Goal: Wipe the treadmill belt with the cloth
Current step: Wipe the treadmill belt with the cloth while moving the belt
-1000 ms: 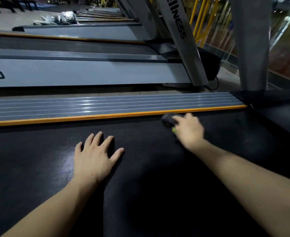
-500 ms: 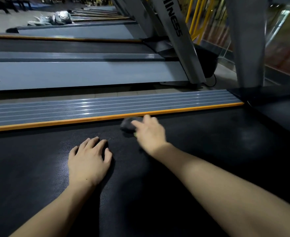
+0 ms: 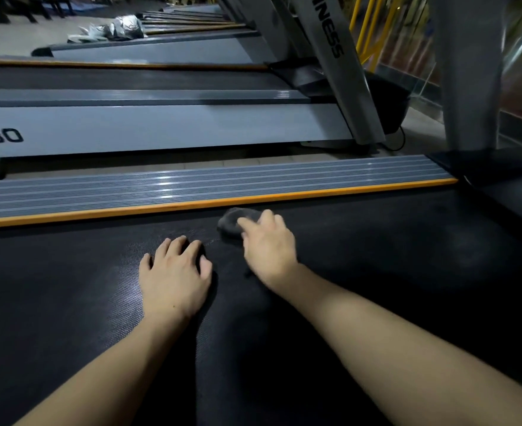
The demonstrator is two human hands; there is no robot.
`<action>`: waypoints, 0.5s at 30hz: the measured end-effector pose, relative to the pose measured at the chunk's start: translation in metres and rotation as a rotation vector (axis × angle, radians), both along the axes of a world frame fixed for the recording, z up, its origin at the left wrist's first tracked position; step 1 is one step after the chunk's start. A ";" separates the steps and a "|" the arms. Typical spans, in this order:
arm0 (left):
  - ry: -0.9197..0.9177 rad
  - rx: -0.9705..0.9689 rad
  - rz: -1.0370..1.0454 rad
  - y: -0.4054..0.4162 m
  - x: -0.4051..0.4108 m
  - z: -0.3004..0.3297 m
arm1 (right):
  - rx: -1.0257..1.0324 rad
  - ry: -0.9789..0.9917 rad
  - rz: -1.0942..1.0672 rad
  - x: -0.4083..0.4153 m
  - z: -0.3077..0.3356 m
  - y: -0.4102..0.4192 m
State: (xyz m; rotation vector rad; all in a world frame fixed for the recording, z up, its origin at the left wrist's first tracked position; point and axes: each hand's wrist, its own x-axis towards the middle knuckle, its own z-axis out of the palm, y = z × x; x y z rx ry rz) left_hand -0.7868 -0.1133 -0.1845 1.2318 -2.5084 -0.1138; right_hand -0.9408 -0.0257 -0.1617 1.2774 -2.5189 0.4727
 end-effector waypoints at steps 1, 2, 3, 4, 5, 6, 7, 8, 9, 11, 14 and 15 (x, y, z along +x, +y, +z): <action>-0.005 0.004 -0.002 0.001 0.001 0.000 | 0.019 0.001 0.036 -0.014 0.005 0.011; -0.008 0.005 -0.004 0.002 0.001 0.000 | 0.058 0.003 0.019 -0.034 0.008 0.026; -0.009 0.006 -0.002 0.002 0.002 0.000 | 0.097 0.016 -0.049 -0.057 0.010 0.043; -0.010 0.011 0.000 0.003 0.001 0.002 | 0.125 0.032 -0.145 -0.083 0.011 0.064; -0.012 0.016 -0.001 0.003 0.001 0.003 | 0.120 0.037 -0.260 -0.106 0.012 0.085; -0.013 0.019 -0.004 0.003 0.000 0.003 | 0.096 0.014 -0.378 -0.122 0.012 0.101; -0.014 0.024 -0.007 0.002 -0.001 0.004 | 0.059 -0.021 -0.469 -0.129 0.013 0.109; -0.016 0.031 -0.008 0.002 -0.002 0.004 | 0.042 -0.050 -0.539 -0.125 0.010 0.107; -0.016 0.035 -0.008 0.002 -0.002 0.003 | 0.014 -0.066 -0.592 -0.114 0.009 0.097; -0.007 0.039 -0.004 0.002 -0.001 0.003 | -0.058 -0.094 -0.571 -0.074 0.007 0.061; 0.000 0.029 -0.016 0.000 0.000 0.003 | -0.067 -0.070 -0.250 0.005 0.000 0.009; 0.000 0.022 -0.019 -0.001 0.001 0.003 | -0.041 -0.049 -0.135 0.023 -0.003 0.003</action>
